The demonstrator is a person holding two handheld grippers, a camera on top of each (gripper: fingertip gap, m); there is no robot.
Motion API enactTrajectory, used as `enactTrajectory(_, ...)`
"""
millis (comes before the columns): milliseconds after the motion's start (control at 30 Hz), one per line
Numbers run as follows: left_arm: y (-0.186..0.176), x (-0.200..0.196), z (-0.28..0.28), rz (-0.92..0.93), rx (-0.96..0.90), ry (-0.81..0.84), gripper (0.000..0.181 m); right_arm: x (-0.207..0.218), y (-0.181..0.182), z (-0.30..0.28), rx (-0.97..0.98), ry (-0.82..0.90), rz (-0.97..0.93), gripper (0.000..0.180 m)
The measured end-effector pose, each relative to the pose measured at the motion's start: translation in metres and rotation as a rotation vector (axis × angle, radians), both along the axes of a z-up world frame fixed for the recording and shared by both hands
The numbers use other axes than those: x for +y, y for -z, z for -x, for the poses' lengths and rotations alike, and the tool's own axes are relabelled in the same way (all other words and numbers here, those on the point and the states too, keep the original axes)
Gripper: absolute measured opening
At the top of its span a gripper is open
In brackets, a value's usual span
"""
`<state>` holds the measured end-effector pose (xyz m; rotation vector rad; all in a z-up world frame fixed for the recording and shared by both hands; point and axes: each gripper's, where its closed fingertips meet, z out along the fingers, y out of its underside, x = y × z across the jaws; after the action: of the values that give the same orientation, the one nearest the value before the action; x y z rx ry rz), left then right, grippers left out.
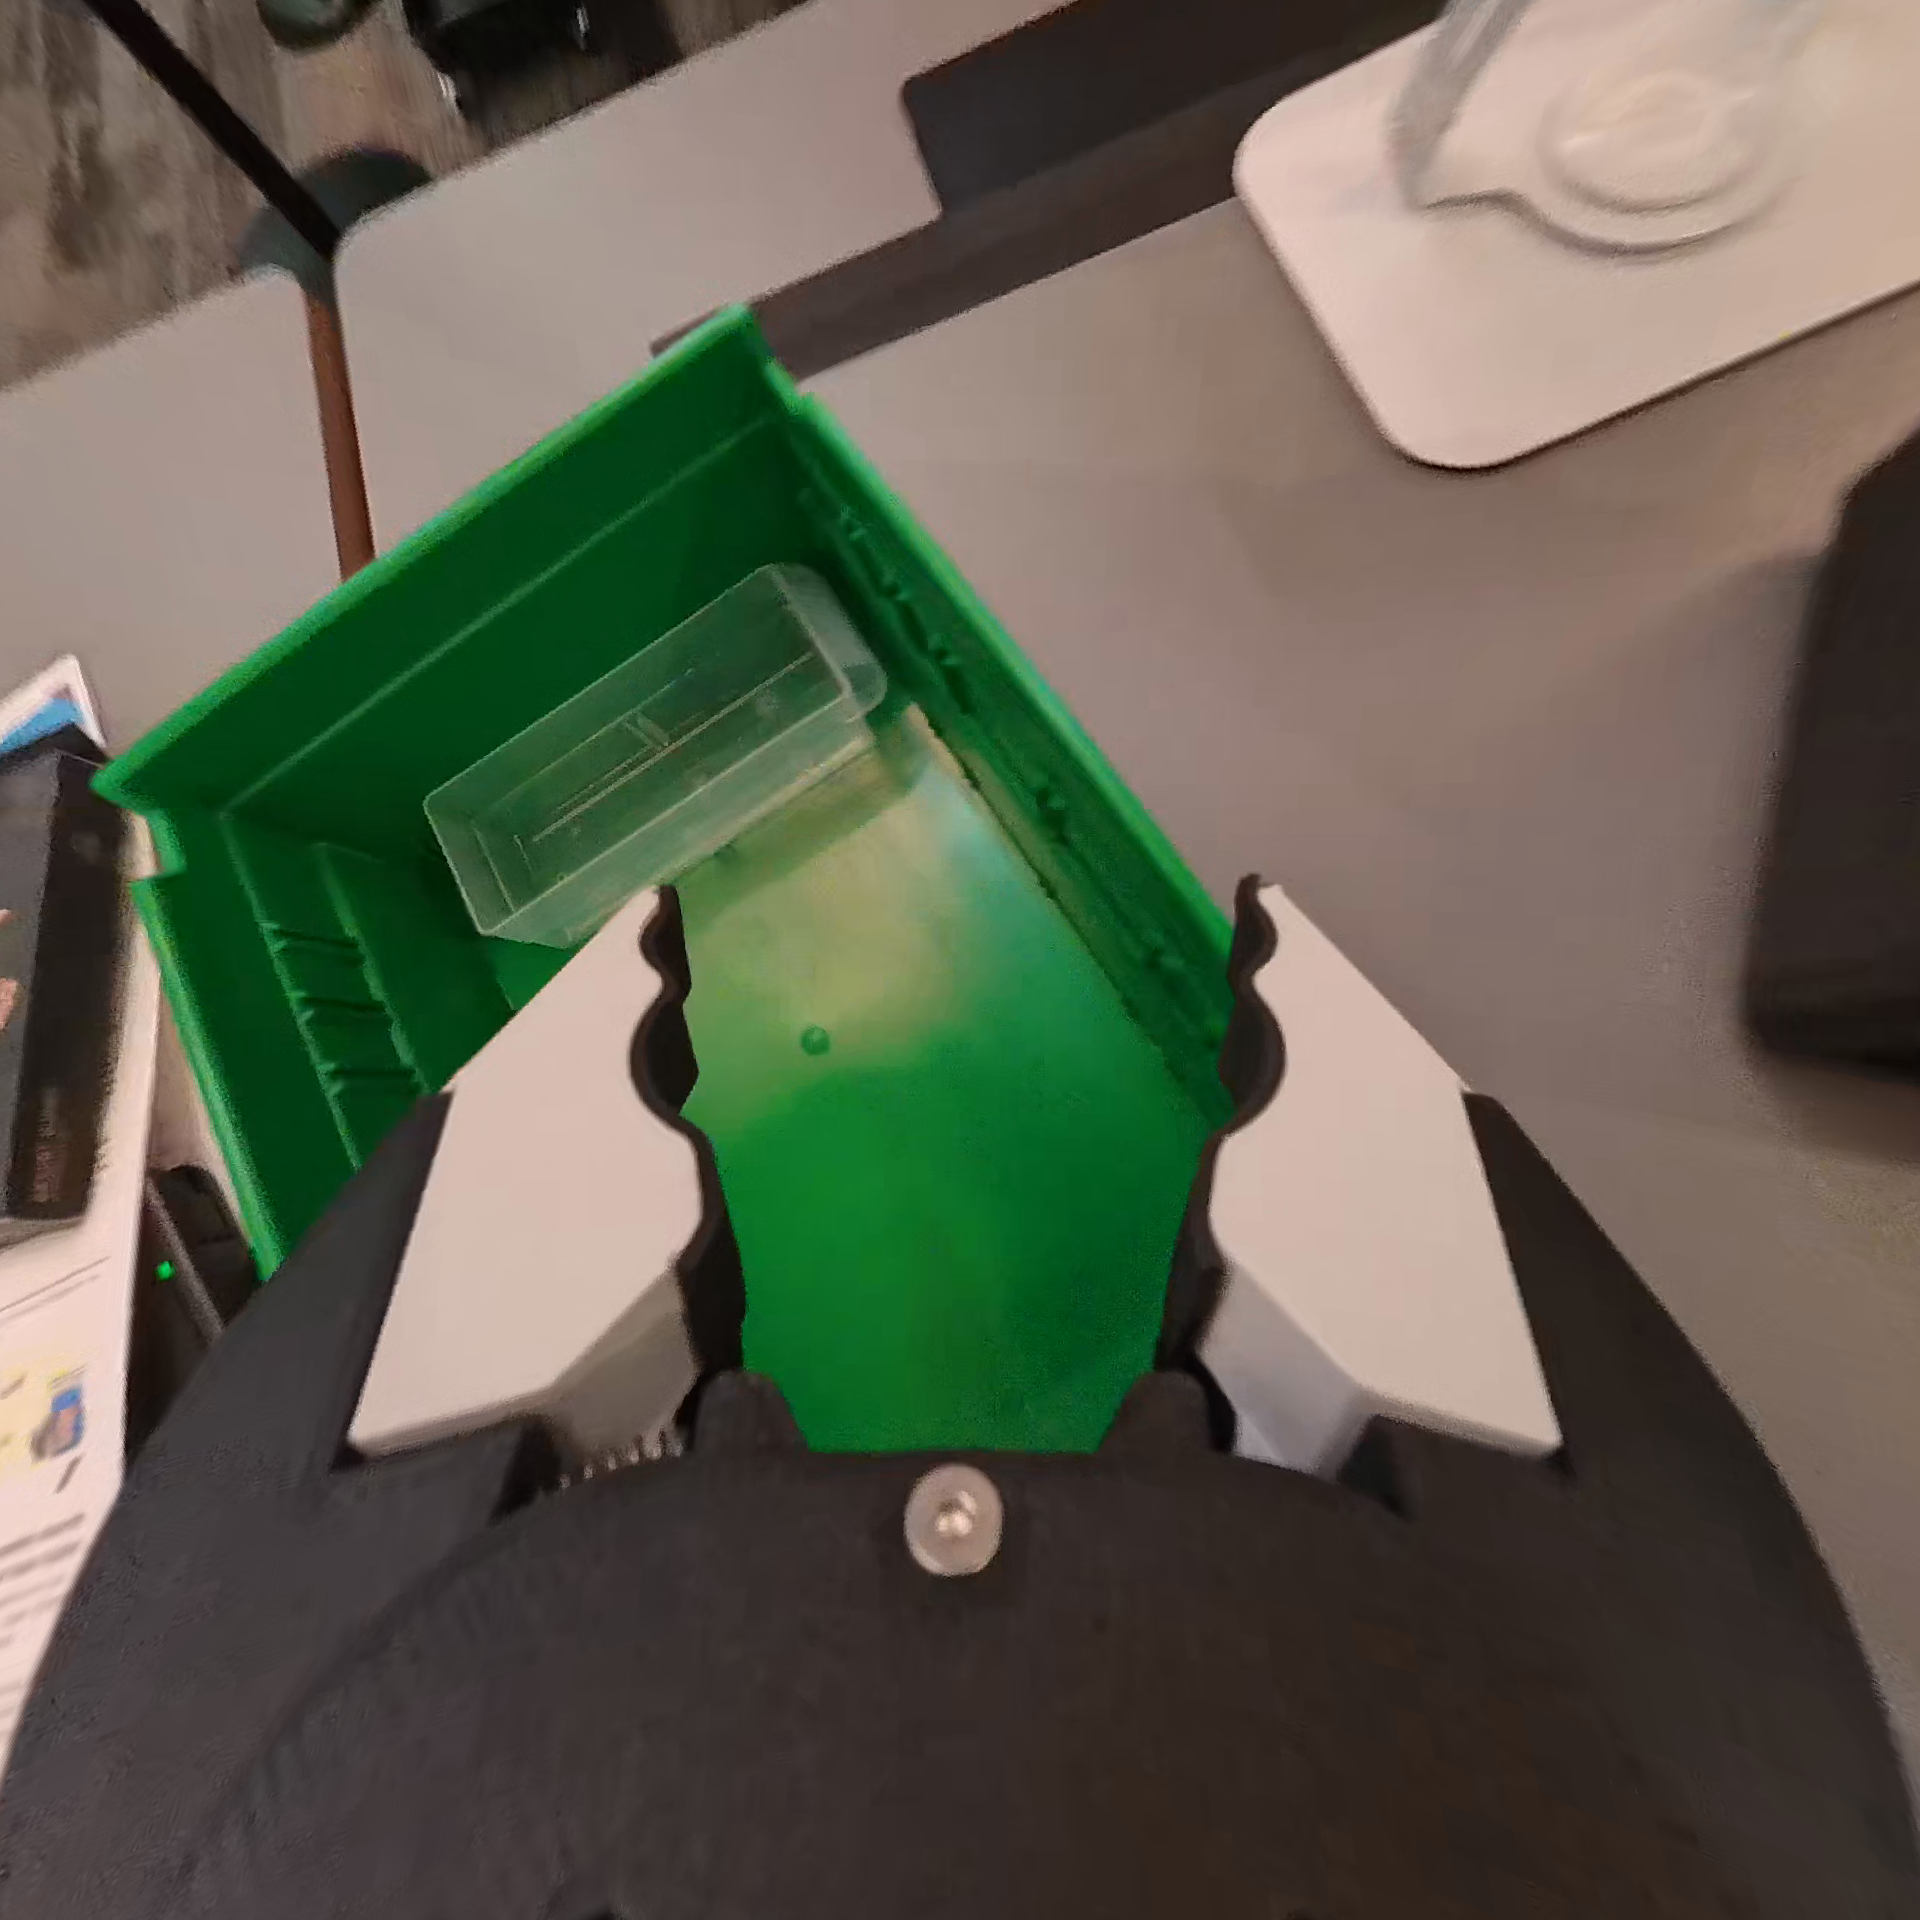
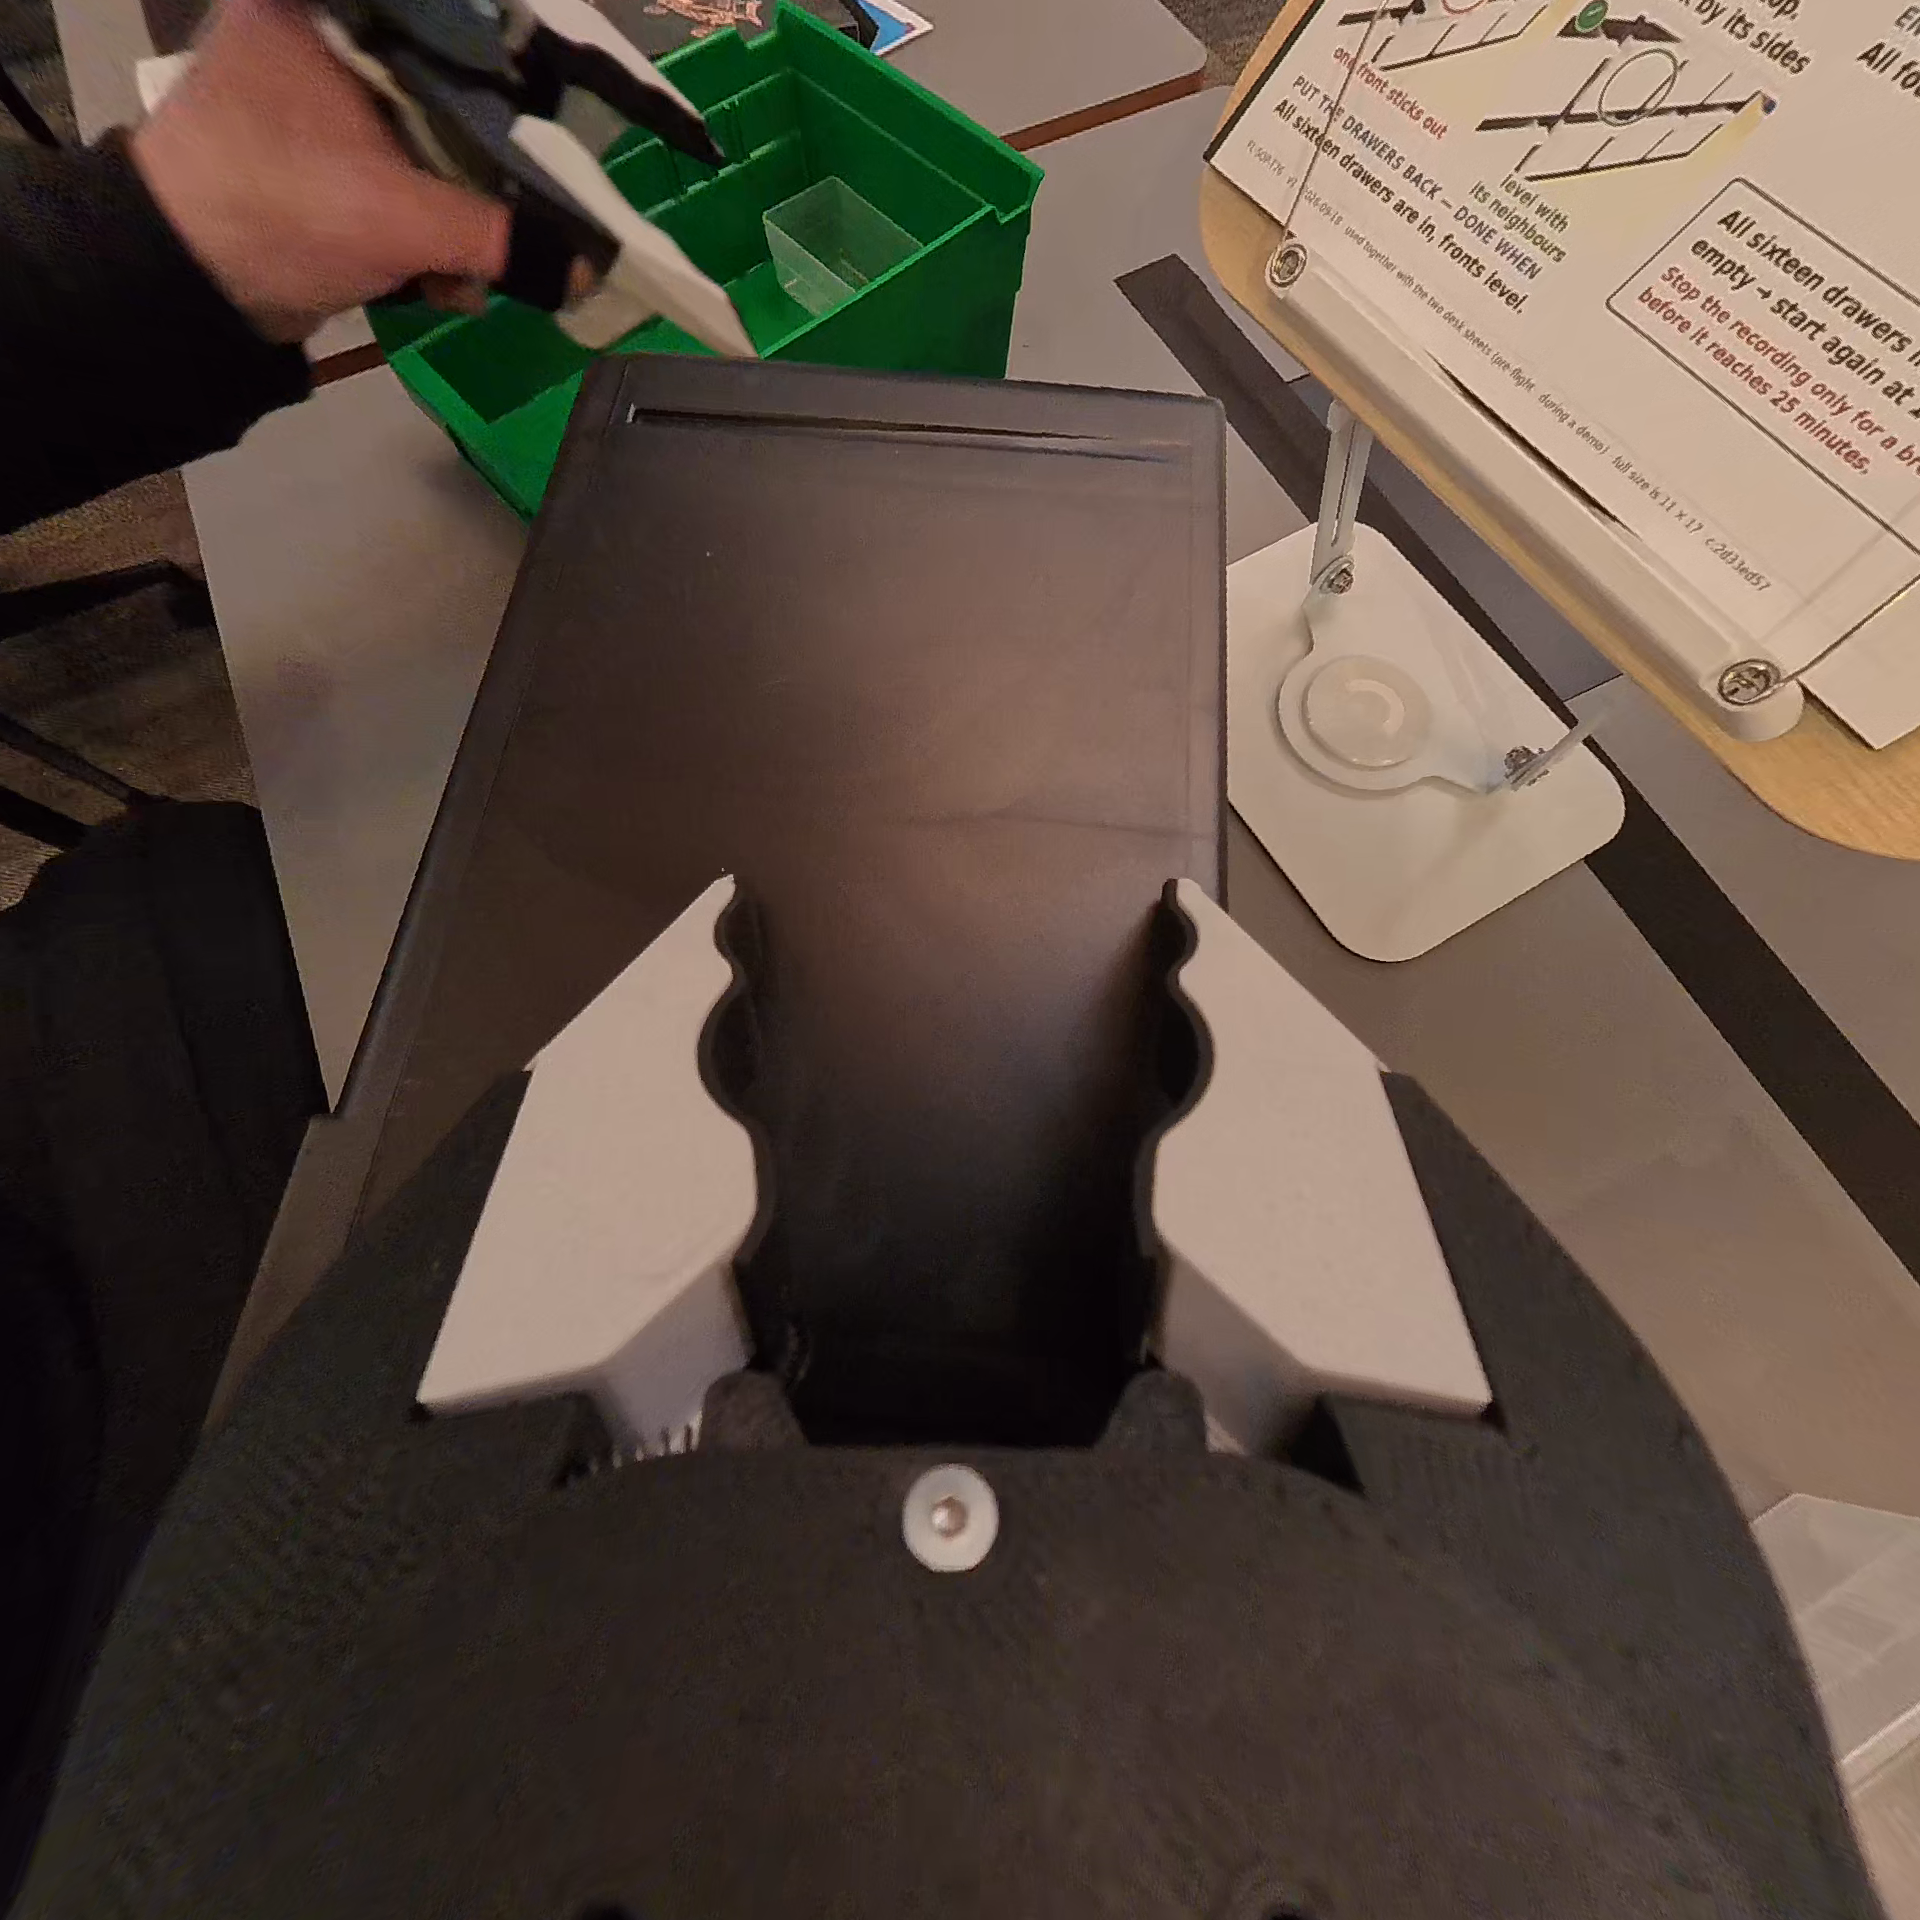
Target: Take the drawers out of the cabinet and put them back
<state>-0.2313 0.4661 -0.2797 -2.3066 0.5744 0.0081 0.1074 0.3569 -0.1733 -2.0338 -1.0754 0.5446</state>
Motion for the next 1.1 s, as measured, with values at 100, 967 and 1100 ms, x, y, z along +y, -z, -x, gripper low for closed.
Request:
enactTrajectory(100,0.020,0.039,0.005,0.064,-0.097,-0.021,0.107,0.000,0.000,0.000,-0.002,0.001,0.002,0.077)
enactTrajectory(967,0.093,0.126,0.020,0.313,-0.229,-0.095,0.022,0.001,0.000,-0.001,-0.002,0.018,0.004,0.076)
enactTrajectory(1100,0.093,0.123,0.023,0.341,-0.191,-0.081,0.020,0.001,0.000,-0.001,-0.002,0.017,0.004,0.076)
